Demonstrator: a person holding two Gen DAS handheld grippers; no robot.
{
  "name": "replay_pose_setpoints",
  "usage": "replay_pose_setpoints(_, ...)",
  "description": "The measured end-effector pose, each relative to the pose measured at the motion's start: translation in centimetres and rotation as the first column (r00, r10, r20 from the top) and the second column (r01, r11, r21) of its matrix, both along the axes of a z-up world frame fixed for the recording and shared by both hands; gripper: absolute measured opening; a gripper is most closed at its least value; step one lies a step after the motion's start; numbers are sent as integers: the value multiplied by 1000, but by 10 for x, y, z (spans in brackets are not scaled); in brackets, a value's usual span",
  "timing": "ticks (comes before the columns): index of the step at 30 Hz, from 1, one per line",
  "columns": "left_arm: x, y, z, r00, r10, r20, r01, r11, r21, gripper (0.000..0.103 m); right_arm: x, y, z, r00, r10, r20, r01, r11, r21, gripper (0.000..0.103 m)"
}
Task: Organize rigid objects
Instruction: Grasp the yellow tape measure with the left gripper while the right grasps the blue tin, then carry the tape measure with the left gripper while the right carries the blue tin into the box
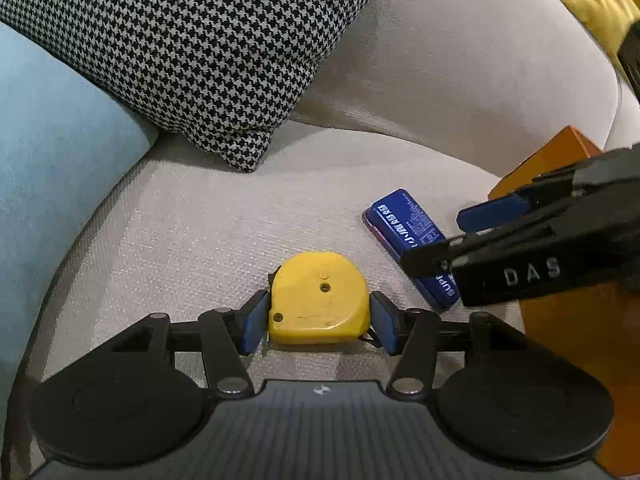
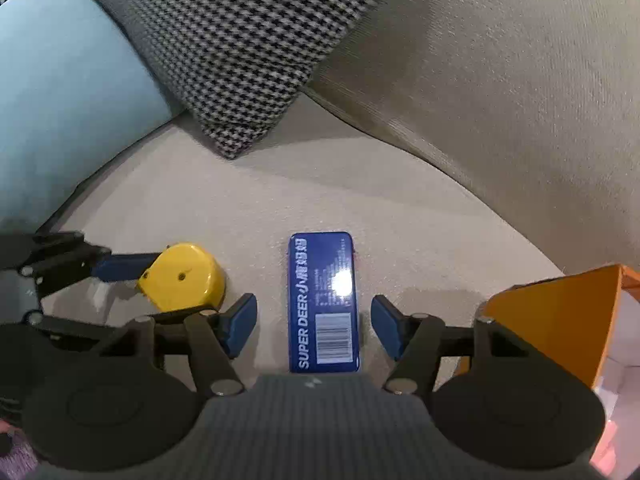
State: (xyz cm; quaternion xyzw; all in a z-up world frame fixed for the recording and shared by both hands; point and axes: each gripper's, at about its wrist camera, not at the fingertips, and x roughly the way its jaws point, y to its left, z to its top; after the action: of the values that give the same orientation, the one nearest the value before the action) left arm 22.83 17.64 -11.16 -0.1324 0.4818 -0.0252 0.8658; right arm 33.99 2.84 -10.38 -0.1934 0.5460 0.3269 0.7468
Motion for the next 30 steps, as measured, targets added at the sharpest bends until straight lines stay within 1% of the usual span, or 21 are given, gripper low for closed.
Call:
replay_pose_setpoints(2, 0, -5, -1, 1000, -11, 3, 11, 1000, 26, 68, 5, -1, -3, 1000, -10, -15, 10, 1000, 6, 65)
replay_pose_setpoints(4, 1, -8, -2, 1000, -19, 6, 19, 999, 36, 70, 10, -3, -8, 999, -24, -36, 25, 1000, 16, 65)
replay_pose_setpoints(8, 2, -11, -3, 1000, -21, 14, 20, 998, 52, 70, 19, -5, -22, 996, -49, -77, 50, 998, 22, 63)
replay_pose_setpoints(9, 2, -12, -3, 1000, -23, 14, 22, 998, 62, 66, 20, -6, -26, 995, -52, -82, 54, 998, 25, 63)
replay_pose_setpoints(10, 1, -13, -3, 999, -28, 15, 27, 997, 71, 62, 19, -7, -27, 996, -51, -73, 53, 998, 27, 62)
replay_pose_setpoints(11, 1, -14, -4, 999, -32, 18, 30, 997, 72, 62, 15, -6, -27, 997, -50, -57, 51, 998, 22, 56)
replay_pose_setpoints(13, 2, -17, -4, 999, -39, 23, 37, 995, 90, 62, 11, -9, -26, 999, -46, -29, 47, 999, 28, 47)
replay_pose_setpoints(17, 2, -21, -2, 998, -43, 37, 38, 993, 112, 61, 7, -14, -20, 997, -73, -31, 74, 996, 54, 46)
replay_pose_setpoints(19, 1, -21, 0, 998, -43, 37, 38, 992, 121, 61, 3, -18, -14, 996, -81, -29, 83, 994, 73, 46)
replay_pose_setpoints(24, -4, -28, 16, 996, -64, 65, 57, 992, 111, 61, -14, -30, 17, 998, -60, 34, 55, 989, 137, 46)
replay_pose_setpoints(27, -6, -37, 36, 992, -91, 92, 81, 991, 105, 61, -21, -43, 43, 996, -71, 51, 61, 981, 186, 46)
replay_pose_setpoints(30, -9, -49, 65, 981, -129, 146, 116, 989, 97, 61, -25, -66, 73, 993, -101, 68, 82, 967, 243, 46)
